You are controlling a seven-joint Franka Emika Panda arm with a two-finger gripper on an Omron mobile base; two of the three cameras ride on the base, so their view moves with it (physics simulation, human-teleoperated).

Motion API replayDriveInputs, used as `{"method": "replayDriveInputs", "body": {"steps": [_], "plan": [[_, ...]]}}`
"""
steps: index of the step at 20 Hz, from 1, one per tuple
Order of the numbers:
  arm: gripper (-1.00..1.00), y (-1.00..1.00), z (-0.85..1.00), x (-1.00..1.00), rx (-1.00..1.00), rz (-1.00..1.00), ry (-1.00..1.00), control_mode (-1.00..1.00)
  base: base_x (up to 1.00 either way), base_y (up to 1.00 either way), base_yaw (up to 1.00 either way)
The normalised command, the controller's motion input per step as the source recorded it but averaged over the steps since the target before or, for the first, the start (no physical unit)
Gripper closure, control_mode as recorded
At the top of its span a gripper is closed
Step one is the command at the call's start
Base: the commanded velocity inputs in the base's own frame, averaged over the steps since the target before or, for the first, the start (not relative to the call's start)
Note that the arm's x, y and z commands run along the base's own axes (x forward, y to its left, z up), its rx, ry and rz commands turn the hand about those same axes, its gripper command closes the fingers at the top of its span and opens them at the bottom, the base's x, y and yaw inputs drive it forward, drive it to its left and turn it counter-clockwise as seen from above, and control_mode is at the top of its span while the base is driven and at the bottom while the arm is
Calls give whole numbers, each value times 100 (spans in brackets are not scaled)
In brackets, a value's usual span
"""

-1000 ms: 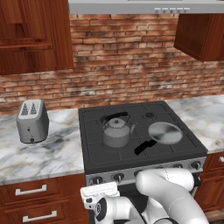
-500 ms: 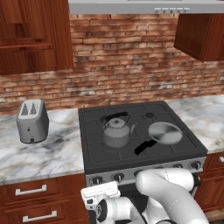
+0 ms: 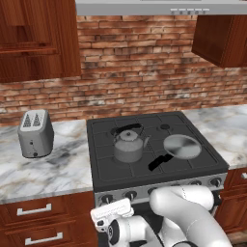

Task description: Pick the kettle from the counter and place it on a stove burner. Then turn the burner on.

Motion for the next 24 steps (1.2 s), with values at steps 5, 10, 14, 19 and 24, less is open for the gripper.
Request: {"method": "replayDriveInputs", "body": {"steps": [5,10,14,19,24], "plan": [[100,1,0,0,-20,21,0,-100,0,0,0],[100,5,8,0,-22,25,3,-100,0,0,0],[100,11,19,0,-20,28,9,-100,0,0,0],[100,14,24,0,-18,29,11,-100,0,0,0],[100,16,27,0,-19,30,10,-100,0,0,0]]}}
